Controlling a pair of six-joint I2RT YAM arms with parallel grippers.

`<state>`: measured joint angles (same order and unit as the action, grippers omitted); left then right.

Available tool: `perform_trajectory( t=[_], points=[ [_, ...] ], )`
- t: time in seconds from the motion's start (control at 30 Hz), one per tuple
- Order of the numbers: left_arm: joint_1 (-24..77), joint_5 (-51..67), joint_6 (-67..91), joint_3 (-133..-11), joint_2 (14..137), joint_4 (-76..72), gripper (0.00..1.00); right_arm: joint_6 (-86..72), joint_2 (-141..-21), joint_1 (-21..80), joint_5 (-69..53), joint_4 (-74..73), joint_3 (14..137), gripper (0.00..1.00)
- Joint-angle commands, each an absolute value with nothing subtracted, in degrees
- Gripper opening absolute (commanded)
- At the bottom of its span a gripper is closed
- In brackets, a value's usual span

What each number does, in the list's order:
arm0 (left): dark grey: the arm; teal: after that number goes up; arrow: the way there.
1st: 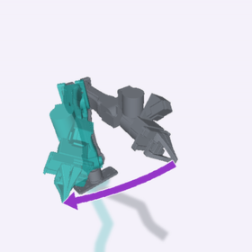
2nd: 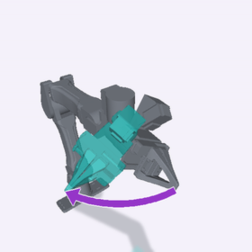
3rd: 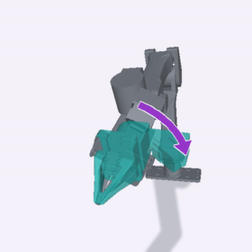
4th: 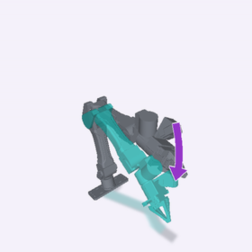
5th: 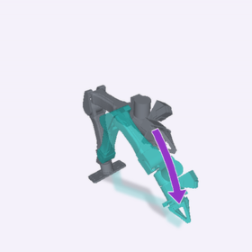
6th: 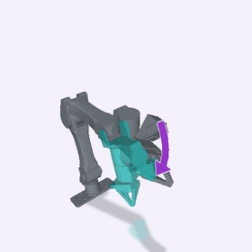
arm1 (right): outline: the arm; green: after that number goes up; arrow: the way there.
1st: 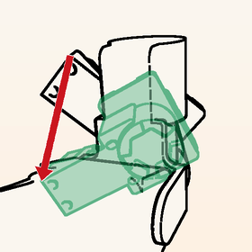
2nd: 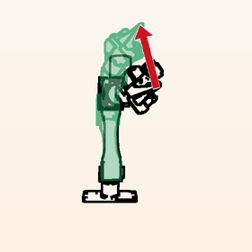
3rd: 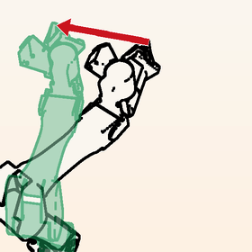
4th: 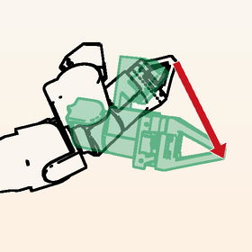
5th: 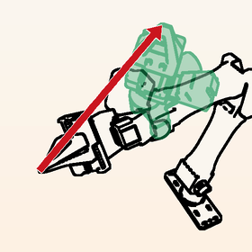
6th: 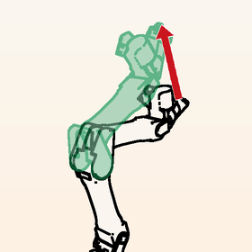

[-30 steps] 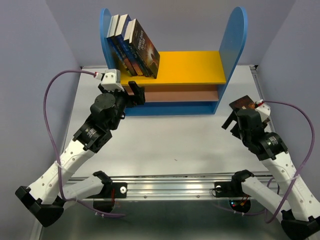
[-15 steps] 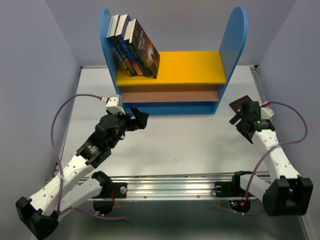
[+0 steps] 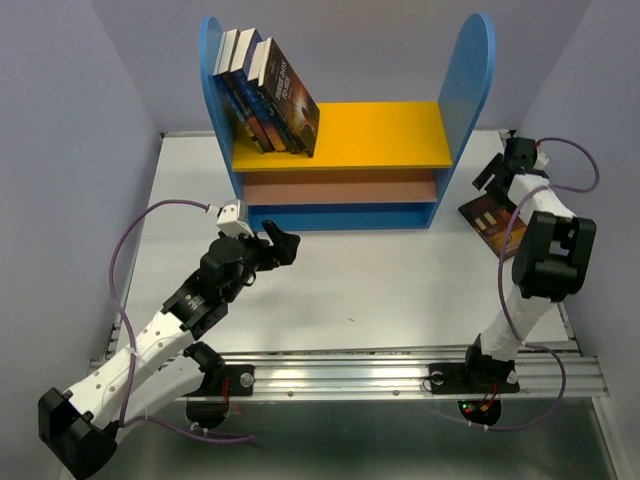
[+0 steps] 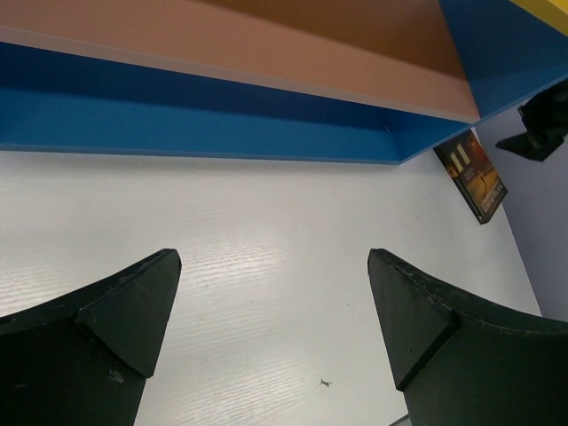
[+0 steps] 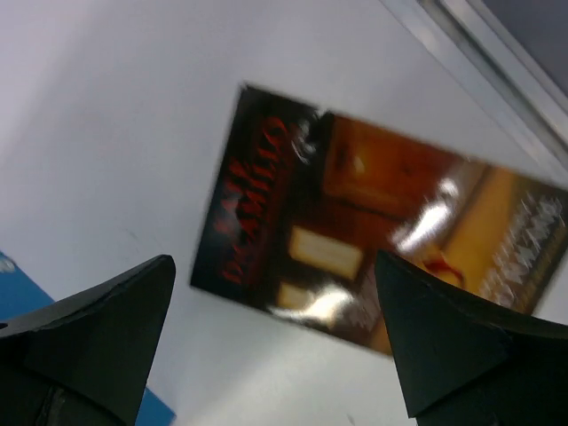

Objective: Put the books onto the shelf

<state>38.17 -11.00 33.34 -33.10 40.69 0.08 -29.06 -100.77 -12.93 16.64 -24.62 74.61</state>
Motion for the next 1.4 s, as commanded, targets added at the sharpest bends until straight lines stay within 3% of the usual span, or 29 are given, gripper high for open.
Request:
perform_trajectory(
  t=[0.0, 0.23, 0.5, 0.83, 1.13, 1.37],
  points=[
    [38.50, -11.16, 34.97, -32.78, 42.62, -4.13, 0.99, -19.36, -111.77, -13.54, 14.42, -19.60, 89.18, 1.00],
    [38.50, -10.90, 36.83, -32.70, 42.89, -3.96, 0.99, -15.47, -128.13, -15.38, 9.94, -25.48, 108.88, 1.00],
    [38.50, -11.43, 37.35, -32.52, 41.84, -3.43, 0.99, -19.06, -130.96, -17.75, 8.26, -27.77, 108.47, 1.00],
    [38.50, -11.43, 36.74, -32.61, 41.48, -3.34, 0.99, -25.92, -118.93, -17.75, 8.70, -26.98, 85.62, 1.00],
    [38.50, -9.76, 36.21, -32.08, 42.98, -5.71, 0.99, -37.86, -100.14, -17.75, 6.77, -25.58, 58.75, 1.00],
    [38.50, -6.24, 36.65, -30.06, 44.21, -8.08, 0.99, -42.97, -86.51, -15.74, -1.49, -25.40, 42.13, 1.00]
  ],
)
